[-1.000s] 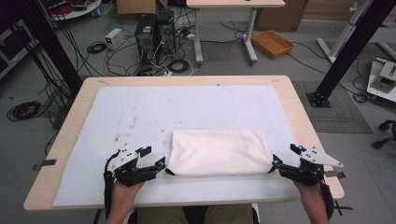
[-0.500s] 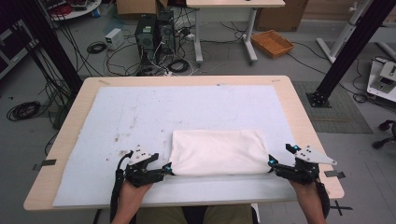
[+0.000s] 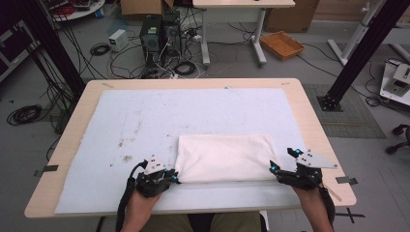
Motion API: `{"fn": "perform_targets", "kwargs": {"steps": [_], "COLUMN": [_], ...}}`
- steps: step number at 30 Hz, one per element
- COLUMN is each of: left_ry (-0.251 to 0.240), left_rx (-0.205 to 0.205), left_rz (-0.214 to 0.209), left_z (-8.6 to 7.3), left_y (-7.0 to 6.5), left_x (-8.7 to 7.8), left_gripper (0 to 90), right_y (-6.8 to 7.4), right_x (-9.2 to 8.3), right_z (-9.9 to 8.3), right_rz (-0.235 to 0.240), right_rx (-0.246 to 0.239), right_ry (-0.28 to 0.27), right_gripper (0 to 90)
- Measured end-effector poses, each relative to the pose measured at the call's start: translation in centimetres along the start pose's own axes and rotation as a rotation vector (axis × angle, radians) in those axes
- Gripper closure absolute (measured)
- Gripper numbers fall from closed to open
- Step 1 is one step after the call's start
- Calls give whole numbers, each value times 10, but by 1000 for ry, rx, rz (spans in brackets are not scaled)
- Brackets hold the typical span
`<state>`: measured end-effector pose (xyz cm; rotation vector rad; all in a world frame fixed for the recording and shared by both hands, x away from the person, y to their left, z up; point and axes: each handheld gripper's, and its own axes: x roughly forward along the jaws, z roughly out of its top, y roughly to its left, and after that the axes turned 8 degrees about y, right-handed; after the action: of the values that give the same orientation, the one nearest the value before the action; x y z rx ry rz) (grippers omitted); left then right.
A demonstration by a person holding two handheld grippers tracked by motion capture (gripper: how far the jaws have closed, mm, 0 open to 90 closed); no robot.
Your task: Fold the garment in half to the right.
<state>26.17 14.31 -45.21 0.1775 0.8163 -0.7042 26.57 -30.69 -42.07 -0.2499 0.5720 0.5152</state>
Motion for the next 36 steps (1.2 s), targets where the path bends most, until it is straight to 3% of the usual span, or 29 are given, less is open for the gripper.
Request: {"fn": "perform_targets", "kwargs": {"steps": [5, 7, 11, 15, 19, 20, 23, 25, 26, 28, 36], "left_ry": [19, 24, 22, 16, 13, 13, 12, 13, 13, 14, 13], "left_rx": [-70, -89, -103, -105, -106, -106, -98, -98, -97, -100, -97], "left_rz": [-52, -66, -73, -82, -93, -93, -87, -82, -82, -84, -88], "left_z": [2, 3, 2, 1, 0, 0, 1, 1, 1, 1, 1], "left_y": [6, 8, 9, 11, 12, 12, 11, 11, 11, 11, 12], "left_x": [0, 0, -2, -3, -3, -3, -1, -1, -1, -1, -1], "left_gripper": [821, 827, 835, 837, 836, 836, 835, 834, 834, 835, 834], "right_y": [16, 23, 33, 50, 66, 66, 84, 89, 99, 112, 135], "right_x": [8, 16, 44, 73, 99, 99, 129, 137, 153, 175, 210], "right_z": [22, 32, 60, 96, 129, 129, 150, 153, 157, 161, 174], "right_rz": [68, 116, 249, 312, 342, 342, 343, 343, 357, 352, 366], "right_rx": [-30, -38, -52, -108, -140, -140, -184, -189, -194, -201, -262], "right_ry": [-8, 3, 64, 80, 99, 99, 152, 171, 200, 258, 318], "right_gripper": [217, 217, 217, 217, 217, 217, 217, 220, 271, 286, 431]}}
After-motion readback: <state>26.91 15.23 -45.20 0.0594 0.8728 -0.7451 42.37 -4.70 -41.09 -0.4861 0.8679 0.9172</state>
